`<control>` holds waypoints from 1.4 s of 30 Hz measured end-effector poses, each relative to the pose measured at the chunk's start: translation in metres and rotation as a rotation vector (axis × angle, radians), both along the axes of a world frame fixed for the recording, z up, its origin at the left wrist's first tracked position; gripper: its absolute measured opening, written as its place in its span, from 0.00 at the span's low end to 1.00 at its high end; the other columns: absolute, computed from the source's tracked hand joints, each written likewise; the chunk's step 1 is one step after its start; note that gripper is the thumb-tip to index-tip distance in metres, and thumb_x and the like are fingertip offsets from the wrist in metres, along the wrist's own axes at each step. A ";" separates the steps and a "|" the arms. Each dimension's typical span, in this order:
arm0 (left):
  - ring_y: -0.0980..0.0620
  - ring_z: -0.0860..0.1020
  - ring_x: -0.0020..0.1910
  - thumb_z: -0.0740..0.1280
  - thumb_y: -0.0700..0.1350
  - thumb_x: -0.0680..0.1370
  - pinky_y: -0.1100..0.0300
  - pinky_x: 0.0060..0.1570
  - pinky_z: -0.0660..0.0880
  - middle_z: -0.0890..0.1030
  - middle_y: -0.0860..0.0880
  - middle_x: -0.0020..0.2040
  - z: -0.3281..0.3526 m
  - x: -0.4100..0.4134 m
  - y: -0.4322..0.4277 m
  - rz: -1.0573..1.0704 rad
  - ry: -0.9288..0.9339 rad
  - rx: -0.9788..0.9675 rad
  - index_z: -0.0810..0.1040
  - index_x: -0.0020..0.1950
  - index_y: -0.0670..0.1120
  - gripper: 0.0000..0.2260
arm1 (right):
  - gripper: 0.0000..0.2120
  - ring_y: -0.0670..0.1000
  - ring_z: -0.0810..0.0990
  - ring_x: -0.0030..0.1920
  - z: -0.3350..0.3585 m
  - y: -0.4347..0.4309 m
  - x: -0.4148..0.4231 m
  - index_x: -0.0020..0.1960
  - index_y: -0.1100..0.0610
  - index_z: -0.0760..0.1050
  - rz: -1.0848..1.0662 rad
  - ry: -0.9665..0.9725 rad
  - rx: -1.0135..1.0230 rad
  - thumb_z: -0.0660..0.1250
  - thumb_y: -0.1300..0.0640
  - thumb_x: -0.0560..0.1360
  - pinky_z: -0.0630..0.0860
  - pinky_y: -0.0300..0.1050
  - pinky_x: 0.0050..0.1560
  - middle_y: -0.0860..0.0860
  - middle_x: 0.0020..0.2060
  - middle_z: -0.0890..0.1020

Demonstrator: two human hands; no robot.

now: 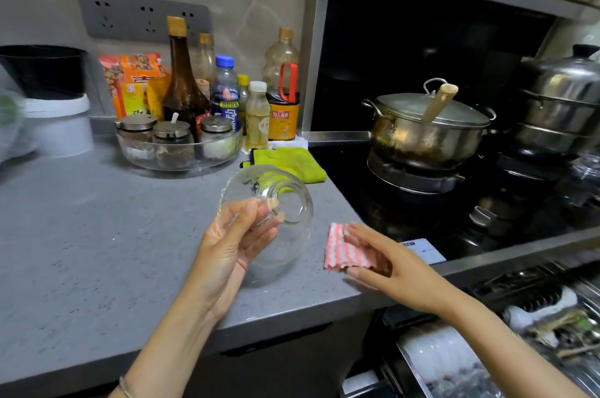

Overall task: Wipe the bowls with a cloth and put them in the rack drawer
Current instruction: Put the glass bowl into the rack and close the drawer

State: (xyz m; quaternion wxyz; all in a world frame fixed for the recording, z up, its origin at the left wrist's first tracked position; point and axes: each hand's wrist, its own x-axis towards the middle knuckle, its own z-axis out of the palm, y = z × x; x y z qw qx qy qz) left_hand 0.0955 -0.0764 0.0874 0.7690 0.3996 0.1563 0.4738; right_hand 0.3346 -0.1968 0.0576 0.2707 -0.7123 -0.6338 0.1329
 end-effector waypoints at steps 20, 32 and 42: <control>0.54 0.83 0.38 0.74 0.52 0.65 0.60 0.42 0.81 0.85 0.47 0.43 -0.043 0.159 -0.139 -0.552 0.116 -0.034 0.79 0.45 0.46 0.15 | 0.38 0.55 0.79 0.57 0.000 -0.153 0.069 0.71 0.43 0.67 -0.067 1.213 0.218 0.79 0.48 0.65 0.78 0.47 0.58 0.56 0.66 0.75; 0.59 0.81 0.51 0.63 0.59 0.69 0.65 0.49 0.77 0.82 0.53 0.55 -0.144 0.306 -0.186 -0.673 0.533 0.283 0.72 0.61 0.55 0.22 | 0.41 0.59 0.76 0.62 -0.056 -0.239 0.188 0.68 0.48 0.73 -0.455 1.272 0.276 0.84 0.53 0.57 0.72 0.52 0.65 0.58 0.64 0.77; 0.55 0.41 0.77 0.53 0.68 0.76 0.53 0.76 0.40 0.46 0.60 0.78 -0.265 0.366 -0.185 -0.647 1.091 1.195 0.43 0.78 0.56 0.36 | 0.34 0.48 0.83 0.40 -0.095 -0.248 0.292 0.64 0.50 0.76 -0.850 1.030 0.087 0.77 0.57 0.58 0.81 0.43 0.41 0.54 0.50 0.84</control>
